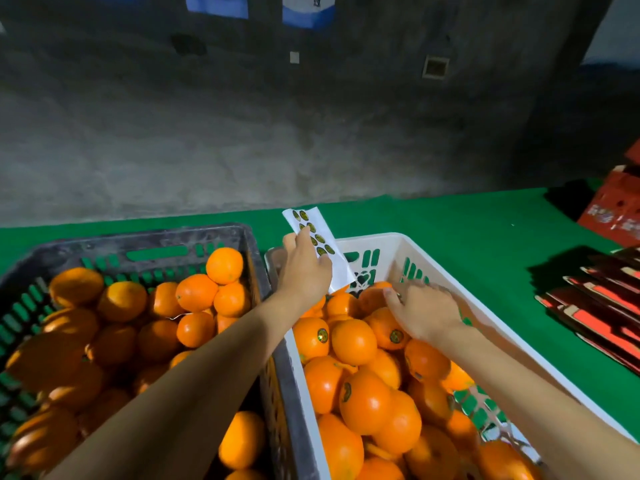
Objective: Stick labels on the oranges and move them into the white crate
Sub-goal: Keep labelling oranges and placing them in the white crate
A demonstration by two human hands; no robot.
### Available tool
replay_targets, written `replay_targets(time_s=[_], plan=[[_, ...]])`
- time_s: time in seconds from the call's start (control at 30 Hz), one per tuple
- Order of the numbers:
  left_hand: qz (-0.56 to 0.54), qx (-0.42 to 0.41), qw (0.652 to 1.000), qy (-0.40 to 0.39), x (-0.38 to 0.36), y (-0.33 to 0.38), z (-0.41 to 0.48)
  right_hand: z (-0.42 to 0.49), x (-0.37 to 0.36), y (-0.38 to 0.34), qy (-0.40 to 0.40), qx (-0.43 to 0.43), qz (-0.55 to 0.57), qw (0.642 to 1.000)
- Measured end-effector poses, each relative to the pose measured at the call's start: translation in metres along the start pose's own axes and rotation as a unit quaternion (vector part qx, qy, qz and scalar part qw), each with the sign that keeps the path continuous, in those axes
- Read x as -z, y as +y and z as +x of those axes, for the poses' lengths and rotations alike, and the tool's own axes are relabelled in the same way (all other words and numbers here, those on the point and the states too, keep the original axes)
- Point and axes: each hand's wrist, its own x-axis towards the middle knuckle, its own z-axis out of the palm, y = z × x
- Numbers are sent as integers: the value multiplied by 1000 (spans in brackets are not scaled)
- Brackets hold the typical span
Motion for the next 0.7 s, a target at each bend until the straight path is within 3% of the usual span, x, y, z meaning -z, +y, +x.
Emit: replay_targets(time_s=[0.07, 0.13, 0.17, 0.43, 0.6, 0.7], plan=[[1, -7, 1000, 3, 1, 2, -1, -8, -9, -14, -16, 69, 49, 996], [1, 0, 1000, 10, 2, 3, -1, -23, -18, -40, -105, 154, 23, 982], [1, 6, 1000, 15, 3, 3, -1, -31, -23, -47, -150, 170, 4, 974], [-3, -1, 1000, 3, 2, 2, -3, -54, -22, -25, -260, 234, -27, 937], [3, 5, 1000, 17, 1, 3, -1, -65, -21, -26, -227, 224, -16, 948], [-11, 16, 1000, 19, 2, 4, -1, -58, -20, -40, -153, 205, 56, 965]])
